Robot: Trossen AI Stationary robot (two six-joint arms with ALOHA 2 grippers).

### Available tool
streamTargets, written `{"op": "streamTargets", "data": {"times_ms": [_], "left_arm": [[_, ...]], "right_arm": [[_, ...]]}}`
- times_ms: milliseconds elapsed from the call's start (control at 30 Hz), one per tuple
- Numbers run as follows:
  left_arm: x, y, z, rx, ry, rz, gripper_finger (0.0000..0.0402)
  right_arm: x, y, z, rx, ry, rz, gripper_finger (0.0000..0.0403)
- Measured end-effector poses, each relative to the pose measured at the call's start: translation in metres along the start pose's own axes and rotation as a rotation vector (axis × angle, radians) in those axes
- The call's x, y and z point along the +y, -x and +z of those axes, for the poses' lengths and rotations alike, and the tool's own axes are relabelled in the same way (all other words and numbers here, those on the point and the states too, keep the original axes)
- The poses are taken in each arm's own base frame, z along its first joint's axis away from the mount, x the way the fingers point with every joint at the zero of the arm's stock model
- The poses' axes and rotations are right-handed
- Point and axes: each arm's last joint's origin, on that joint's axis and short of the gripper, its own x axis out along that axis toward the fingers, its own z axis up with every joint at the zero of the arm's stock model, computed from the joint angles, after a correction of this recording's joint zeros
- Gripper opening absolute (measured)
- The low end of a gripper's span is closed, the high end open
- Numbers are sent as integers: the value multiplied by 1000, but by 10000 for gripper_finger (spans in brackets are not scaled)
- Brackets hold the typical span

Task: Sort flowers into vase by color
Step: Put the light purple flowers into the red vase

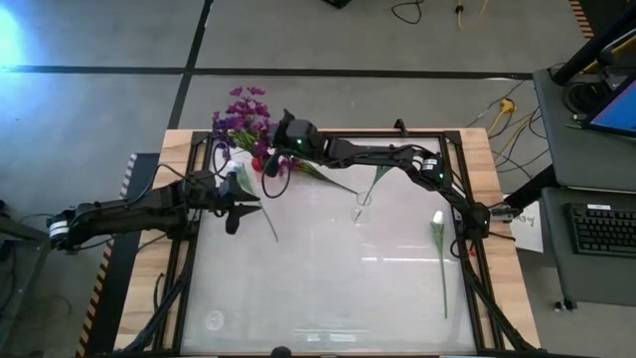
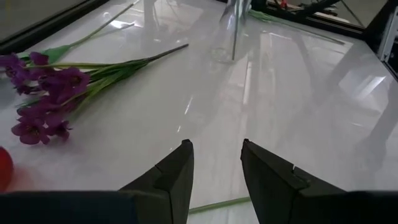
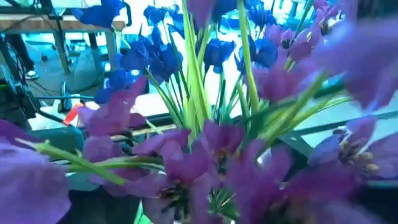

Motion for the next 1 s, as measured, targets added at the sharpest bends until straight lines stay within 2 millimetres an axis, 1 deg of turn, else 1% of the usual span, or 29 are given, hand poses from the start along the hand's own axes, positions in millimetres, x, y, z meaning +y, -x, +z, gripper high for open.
{"op": "streamTargets", "data": {"times_ms": [133,233,433,633,1000], "left_arm": [[0,0,0,0,22,0,123],[0,0,0,0,36,2,123],[1,-1,-2,18,63,10,123],[1,-4,-3,46,80,15,123],[2,-7,-6,78,108,20,123]], "right_arm": [[-1,3,12,49,2,4,355],[-2,6,21,87,4,8,365],[-3,14,39,139,7,13,366],[-2,22,53,177,-20,16,366],[-2,35,69,190,-21,20,366]]}}
